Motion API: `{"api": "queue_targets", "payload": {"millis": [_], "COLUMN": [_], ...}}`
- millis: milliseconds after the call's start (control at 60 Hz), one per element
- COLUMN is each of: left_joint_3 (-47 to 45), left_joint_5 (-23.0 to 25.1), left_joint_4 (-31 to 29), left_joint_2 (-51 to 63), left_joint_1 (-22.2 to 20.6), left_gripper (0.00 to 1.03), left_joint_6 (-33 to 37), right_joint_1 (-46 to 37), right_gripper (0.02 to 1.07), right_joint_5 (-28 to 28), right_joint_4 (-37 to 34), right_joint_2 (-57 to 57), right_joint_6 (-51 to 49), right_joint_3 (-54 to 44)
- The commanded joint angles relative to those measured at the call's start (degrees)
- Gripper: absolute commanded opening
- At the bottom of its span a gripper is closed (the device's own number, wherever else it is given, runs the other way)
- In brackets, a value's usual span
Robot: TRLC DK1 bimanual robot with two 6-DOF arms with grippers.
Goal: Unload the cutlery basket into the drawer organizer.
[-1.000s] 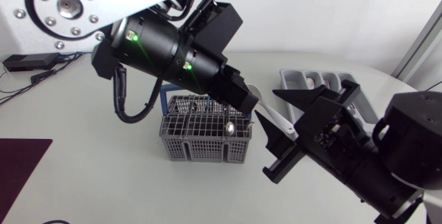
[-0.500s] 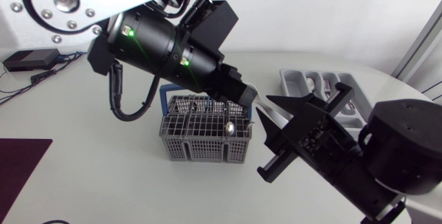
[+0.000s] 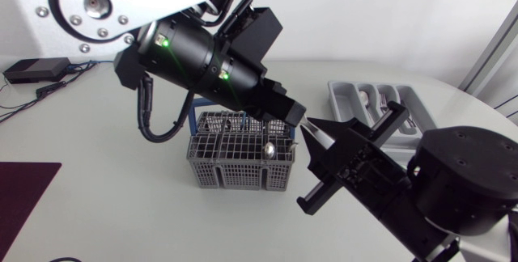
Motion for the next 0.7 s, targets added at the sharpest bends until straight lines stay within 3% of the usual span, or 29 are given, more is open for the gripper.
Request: {"api": "queue_targets", "payload": {"millis": [0, 133, 317, 400, 500, 617, 683], "left_joint_3": [1.6, 1.16, 1.25, 1.34, 1.95, 3.89, 5.56], "left_joint_5": [0.54, 0.54, 0.54, 0.54, 0.54, 0.54, 1.15], "left_joint_4": [-0.65, -0.65, -0.56, -0.39, 0.76, 1.11, 0.84], "left_joint_2": [1.32, 1.5, 1.06, 0.71, -0.96, -2.9, -3.51], "left_joint_1": [-0.69, -1.04, -1.39, -1.39, -0.69, 1.07, 3.09], "left_gripper": [0.22, 0.22, 0.24, 0.42, 0.76, 0.88, 0.89], "left_joint_6": [-1.89, -1.89, -2.15, -2.33, -3.21, -2.68, -1.89], "right_joint_1": [0.59, 0.5, 1.12, 1.21, 1.65, 1.38, 0.59], "right_gripper": [0.2, 0.13, 0.12, 0.12, 0.12, 0.12, 0.12], "right_joint_5": [0.82, 0.82, 0.65, 0.47, 0.21, -1.02, -2.69], "right_joint_4": [0.83, 0.56, -0.4, -0.84, -2.6, -6.47, -9.63], "right_joint_2": [0.79, 0.79, 0.7, 0.53, -0.17, -2.46, -4.39], "right_joint_6": [-1.21, -1.21, -1.29, -1.29, -1.21, -0.94, -0.59], "right_joint_3": [-1.09, -1.01, -1.09, -1.09, -1.01, -1.18, -1.36]}}
